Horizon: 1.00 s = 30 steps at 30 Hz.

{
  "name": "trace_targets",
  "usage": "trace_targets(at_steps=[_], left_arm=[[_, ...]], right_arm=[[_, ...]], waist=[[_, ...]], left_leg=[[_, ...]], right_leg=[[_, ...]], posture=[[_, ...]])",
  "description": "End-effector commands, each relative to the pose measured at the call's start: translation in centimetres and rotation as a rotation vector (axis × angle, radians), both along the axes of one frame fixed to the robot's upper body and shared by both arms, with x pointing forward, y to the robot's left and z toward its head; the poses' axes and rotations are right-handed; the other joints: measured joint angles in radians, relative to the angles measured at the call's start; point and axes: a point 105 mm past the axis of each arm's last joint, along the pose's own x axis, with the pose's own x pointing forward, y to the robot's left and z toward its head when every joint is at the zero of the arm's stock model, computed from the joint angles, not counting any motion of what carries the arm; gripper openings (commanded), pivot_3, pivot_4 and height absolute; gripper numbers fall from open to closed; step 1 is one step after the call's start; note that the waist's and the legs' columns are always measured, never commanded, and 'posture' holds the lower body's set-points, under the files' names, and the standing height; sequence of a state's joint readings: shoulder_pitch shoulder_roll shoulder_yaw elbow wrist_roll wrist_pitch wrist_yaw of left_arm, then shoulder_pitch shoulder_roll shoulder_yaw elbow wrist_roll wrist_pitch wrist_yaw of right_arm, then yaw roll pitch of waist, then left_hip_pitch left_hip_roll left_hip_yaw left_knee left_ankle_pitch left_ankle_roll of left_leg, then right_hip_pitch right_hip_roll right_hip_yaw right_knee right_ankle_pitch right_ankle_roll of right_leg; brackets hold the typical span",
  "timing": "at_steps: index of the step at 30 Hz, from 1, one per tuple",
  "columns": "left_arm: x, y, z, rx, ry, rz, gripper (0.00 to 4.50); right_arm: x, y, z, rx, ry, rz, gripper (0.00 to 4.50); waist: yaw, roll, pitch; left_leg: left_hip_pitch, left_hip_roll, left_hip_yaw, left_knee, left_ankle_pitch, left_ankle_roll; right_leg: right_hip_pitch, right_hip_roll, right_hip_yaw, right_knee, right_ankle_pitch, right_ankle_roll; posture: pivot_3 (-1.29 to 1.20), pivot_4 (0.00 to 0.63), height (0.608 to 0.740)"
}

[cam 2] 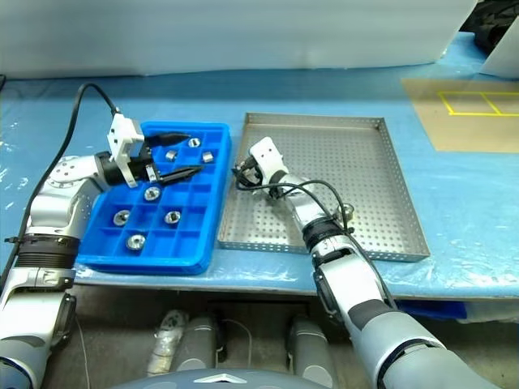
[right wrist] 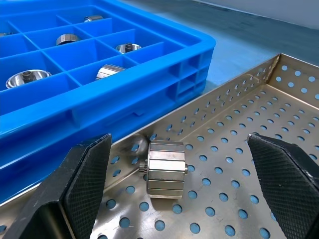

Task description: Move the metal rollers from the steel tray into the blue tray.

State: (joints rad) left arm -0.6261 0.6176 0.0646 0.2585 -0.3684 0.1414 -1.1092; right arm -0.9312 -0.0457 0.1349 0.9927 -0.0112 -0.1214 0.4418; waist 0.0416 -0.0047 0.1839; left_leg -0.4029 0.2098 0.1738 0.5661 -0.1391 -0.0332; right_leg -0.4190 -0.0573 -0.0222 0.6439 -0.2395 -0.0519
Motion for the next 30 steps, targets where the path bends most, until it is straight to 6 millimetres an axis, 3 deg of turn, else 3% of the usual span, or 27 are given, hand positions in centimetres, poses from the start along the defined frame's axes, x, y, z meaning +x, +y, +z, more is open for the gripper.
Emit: trace_targets(at_steps=[1,7,25,30], left_arm=[[0.1,0.0,1.6,0.011,-0.06,-0.003,4.47],[0.2,-0.4,1.3,0.021,-0.051,-0.017,4.47],[0.0,-1.1,1.3,0.027,-0.047,-0.047,4.47],[-0.1,-1.2,1.3,0.03,-0.045,-0.053,4.47]], right_arm=[[0.4,-0.5,-0.8,0.002,0.039,-0.054,4.49],[0.2,-0.3,-1.4,0.007,0.058,-0.055,4.49],[0.3,2.4,0.5,0.024,-0.032,-0.066,4.49],[0.4,2.7,0.9,0.012,-0.059,-0.079,2.89]], waist=[[-0.001,0.0,0.0],[0.0,0.0,0.0],[-0.008,0.0,0.0],[-0.007,0.001,0.0]], left_leg=[[0.0,0.0,0.0,0.0,0.0,0.0],[-0.003,0.0,0.0,0.0,0.0,0.0],[-0.003,0.002,0.0,-0.002,0.0,0.0],[-0.003,0.003,0.0,-0.002,0.0,-0.001]], right_leg=[[0.0,0.0,0.0,0.0,0.0,0.0],[-0.001,0.0,0.0,-0.001,0.0,0.0],[-0.004,0.002,0.0,-0.001,0.0,-0.001],[-0.004,0.003,0.0,-0.001,0.0,-0.001]], posture=[[-0.1,0.15,0.74],[-0.12,0.15,0.74],[-0.12,0.15,0.74],[-0.11,0.15,0.74]])
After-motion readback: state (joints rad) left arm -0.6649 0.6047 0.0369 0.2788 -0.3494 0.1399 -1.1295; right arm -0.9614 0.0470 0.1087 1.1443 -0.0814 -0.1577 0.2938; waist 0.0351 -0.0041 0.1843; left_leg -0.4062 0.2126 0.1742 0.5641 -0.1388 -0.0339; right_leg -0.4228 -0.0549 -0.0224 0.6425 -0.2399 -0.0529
